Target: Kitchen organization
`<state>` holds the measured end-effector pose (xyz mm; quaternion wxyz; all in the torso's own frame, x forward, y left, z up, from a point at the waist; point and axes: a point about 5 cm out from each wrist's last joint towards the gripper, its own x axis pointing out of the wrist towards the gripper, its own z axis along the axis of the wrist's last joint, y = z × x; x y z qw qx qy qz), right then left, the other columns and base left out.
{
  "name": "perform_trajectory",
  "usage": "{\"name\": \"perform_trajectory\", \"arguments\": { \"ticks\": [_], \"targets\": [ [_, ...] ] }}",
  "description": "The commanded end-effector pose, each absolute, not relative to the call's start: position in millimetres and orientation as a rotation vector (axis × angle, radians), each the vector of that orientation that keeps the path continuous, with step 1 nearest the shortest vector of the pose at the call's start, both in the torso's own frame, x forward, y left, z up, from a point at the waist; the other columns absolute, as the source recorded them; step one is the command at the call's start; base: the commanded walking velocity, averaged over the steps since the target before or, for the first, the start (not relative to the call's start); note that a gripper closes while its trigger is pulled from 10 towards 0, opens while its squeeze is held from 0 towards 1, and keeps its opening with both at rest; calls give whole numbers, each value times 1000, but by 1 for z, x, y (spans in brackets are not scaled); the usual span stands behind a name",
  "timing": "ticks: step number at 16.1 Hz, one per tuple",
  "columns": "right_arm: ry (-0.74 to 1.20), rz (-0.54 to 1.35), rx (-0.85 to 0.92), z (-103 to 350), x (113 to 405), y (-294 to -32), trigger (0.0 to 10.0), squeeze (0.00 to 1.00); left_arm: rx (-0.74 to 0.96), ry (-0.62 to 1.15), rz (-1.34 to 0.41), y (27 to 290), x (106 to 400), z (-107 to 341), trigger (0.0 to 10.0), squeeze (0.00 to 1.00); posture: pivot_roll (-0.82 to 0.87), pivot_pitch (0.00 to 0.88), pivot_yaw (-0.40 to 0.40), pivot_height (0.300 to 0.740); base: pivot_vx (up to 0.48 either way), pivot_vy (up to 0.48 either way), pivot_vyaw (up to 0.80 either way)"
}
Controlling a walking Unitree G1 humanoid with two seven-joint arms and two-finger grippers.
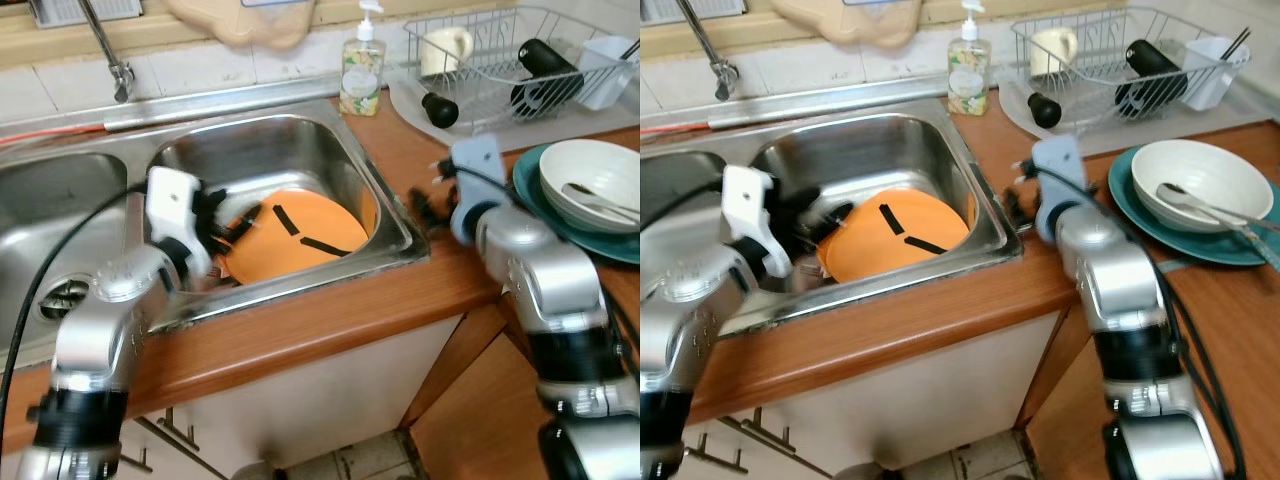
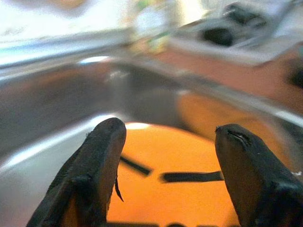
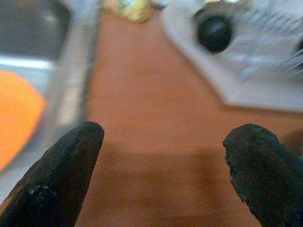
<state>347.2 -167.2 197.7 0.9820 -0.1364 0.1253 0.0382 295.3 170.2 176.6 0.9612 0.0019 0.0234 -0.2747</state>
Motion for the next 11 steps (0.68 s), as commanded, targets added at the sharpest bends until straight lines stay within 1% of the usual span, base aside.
{"name": "perform_trajectory", "arguments": {
  "ticks": [1, 2, 3, 4, 5, 6, 7, 8, 9, 11],
  "targets": [
    [220, 33, -302, 204, 354, -172, 10000, 1000, 43, 13, -631, 163, 288, 183, 10000, 357, -110, 0, 23, 740, 0, 0, 0],
    [213, 19, -318, 205, 355, -175, 10000, 1000, 43, 11, -645, 162, 287, 183, 10000, 357, -109, 0, 23, 740, 0, 0, 0],
    [221, -2, -309, 207, 357, -181, 10000, 1000, 21, 11, -713, 156, 278, 184, 10000, 0, -111, 0, 18, 740, 0, 0, 0],
    [216, -3, -308, 209, 358, -182, 10000, 1000, 14, 14, -731, 155, 276, 184, 10000, 0, -111, 0, 18, 740, 0, 0, 0],
    [223, -18, -303, 211, 359, -188, 10000, 1000, 14, 52, -832, 148, 264, 181, 10000, 0, -119, 0, 17, 740, 0, 0, 0],
    [227, -27, -299, 211, 360, -193, 10000, 906, 22, 81, -892, 145, 256, 178, 10000, 0, -122, 0, 18, 740, 0, 0, 0],
    [234, -30, -294, 210, 360, -195, 10000, 780, 22, 93, -911, 143, 254, 177, 10000, 0, -122, 0, 18, 740, 0, 0, 0],
    [247, -28, -301, 207, 360, -199, 10000, 137, 19, 105, -946, 140, 250, 175, 10000, 0, -127, 0, 16, 740, 0, 0, 0],
    [266, -19, -303, 204, 359, -201, 10000, 0, 15, 114, -974, 137, 248, 175, 10000, 0, -134, 0, 16, 740, 0, 0, 0],
    [284, -34, -289, 202, 360, -207, 10000, 0, 16, 117, -992, 134, 247, 176, 10000, 0, -140, 0, 15, 740, 0, 0, 0]
  ]
}}
